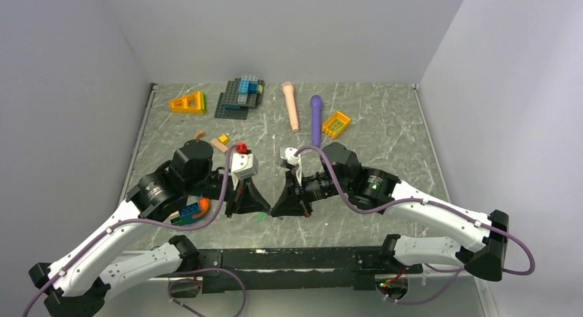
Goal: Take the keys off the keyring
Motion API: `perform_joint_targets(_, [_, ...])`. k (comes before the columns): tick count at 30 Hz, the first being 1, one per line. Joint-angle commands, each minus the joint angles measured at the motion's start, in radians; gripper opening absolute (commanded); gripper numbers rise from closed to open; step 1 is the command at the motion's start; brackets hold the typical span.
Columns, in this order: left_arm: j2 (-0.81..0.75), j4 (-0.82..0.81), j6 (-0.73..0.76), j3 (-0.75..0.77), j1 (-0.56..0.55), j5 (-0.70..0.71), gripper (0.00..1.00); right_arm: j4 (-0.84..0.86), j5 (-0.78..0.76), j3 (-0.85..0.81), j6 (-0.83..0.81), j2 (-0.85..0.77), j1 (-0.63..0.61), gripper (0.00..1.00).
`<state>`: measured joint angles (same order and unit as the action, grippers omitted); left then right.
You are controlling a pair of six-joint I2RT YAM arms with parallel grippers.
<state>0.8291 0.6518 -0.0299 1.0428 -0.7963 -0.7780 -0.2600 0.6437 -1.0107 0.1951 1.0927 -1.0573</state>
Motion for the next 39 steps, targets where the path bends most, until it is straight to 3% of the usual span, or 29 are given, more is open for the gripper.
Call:
perform_joint_targets(1, [-0.015,-0.034,-0.007,0.015,-0.005,0.013,0.00,0.115,-0.018,0.001,0.024,-0.041,-0.005,0.00])
perform_joint_targets(14, [-0.065,-0.152,-0.091,-0.027,-0.007,0.063,0.00,0.294,-0.063,0.086,0.095,-0.093,-0.006,0.00])
perform_joint_targets(23, [-0.079,-0.195,-0.119,-0.039,-0.008,0.089,0.00,0.382,-0.085,0.126,0.127,-0.116,-0.006,0.49])
perform_joint_targets(34, [-0.121,-0.296,-0.219,-0.079,-0.009,0.185,0.00,0.475,-0.104,0.179,0.153,-0.126,-0.006,0.49])
perform_joint_targets(39, [-0.146,-0.371,-0.275,-0.121,-0.008,0.239,0.00,0.579,-0.138,0.221,0.181,-0.137,-0.006,0.41])
